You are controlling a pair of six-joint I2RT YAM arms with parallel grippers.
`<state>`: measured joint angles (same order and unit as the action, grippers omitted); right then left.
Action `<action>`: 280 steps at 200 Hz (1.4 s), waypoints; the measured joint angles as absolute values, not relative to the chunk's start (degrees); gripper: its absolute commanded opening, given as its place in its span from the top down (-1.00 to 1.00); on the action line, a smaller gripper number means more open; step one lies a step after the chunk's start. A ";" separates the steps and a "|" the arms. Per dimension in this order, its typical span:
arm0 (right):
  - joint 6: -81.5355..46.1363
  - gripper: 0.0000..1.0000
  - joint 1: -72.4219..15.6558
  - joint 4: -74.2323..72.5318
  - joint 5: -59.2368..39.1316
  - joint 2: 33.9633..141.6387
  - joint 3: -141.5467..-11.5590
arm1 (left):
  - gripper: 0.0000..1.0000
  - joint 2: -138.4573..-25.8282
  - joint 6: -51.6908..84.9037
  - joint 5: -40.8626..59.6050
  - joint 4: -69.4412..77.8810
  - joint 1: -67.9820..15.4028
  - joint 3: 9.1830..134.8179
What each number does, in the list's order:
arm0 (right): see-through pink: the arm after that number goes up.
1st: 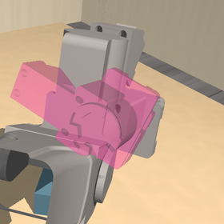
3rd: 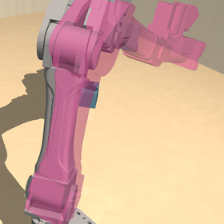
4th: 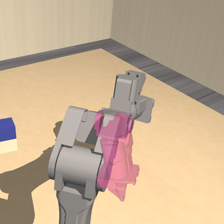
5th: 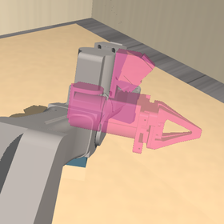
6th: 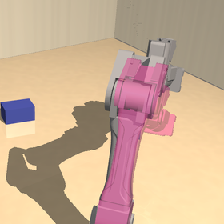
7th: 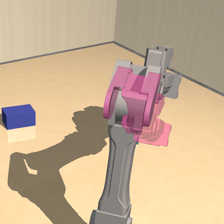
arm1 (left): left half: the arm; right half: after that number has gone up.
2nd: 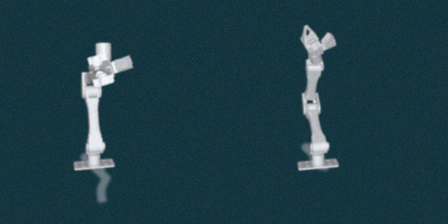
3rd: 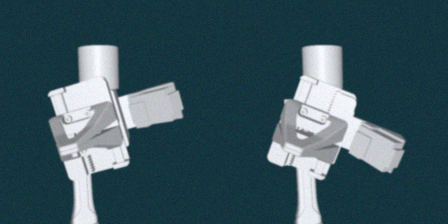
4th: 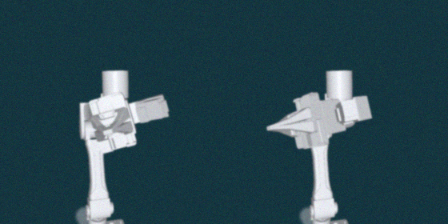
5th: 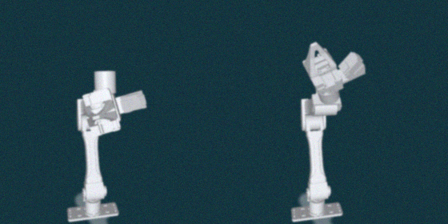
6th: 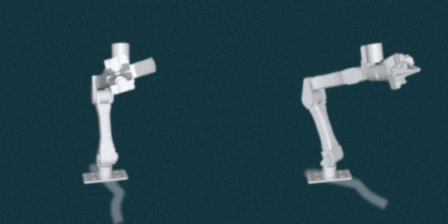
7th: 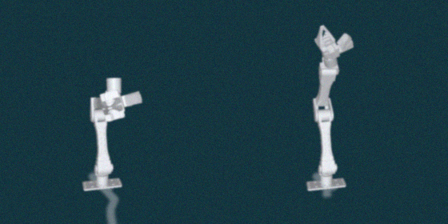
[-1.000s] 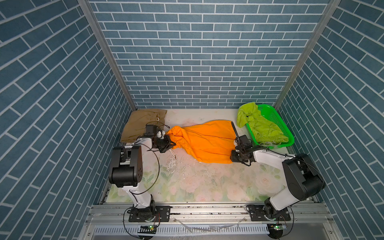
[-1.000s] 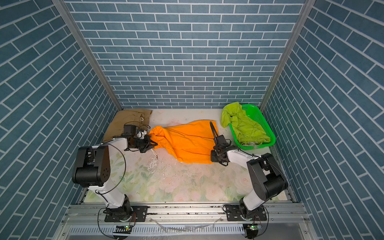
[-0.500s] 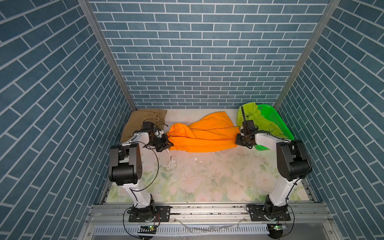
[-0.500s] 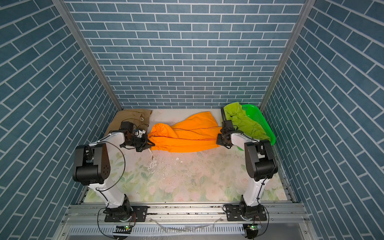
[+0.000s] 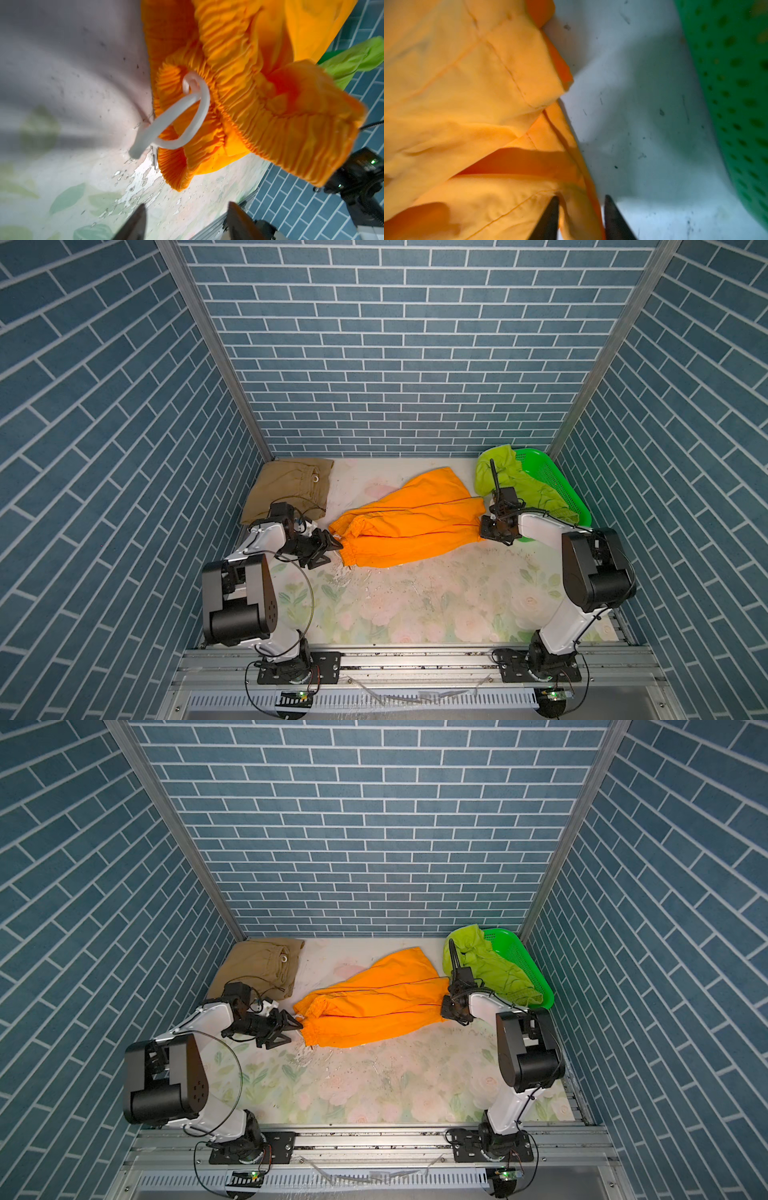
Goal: Fold and stack the shorts
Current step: 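Lift the orange shorts high with both grippers, stretching them between the grippers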
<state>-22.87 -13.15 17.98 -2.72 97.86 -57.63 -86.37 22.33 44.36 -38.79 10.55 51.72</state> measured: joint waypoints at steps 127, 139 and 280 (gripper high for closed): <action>-22.50 -0.97 -14.24 19.66 -6.66 93.30 -62.48 | -0.78 -89.71 26.46 30.33 -31.35 -5.26 62.83; -22.50 -0.97 -14.26 19.73 -7.14 93.84 -62.48 | -0.66 -90.15 24.38 27.53 -32.21 -6.31 63.44; -24.08 -0.95 -12.10 21.91 -10.74 110.78 -80.01 | 1.00 -90.43 12.51 21.02 -39.07 -8.45 70.30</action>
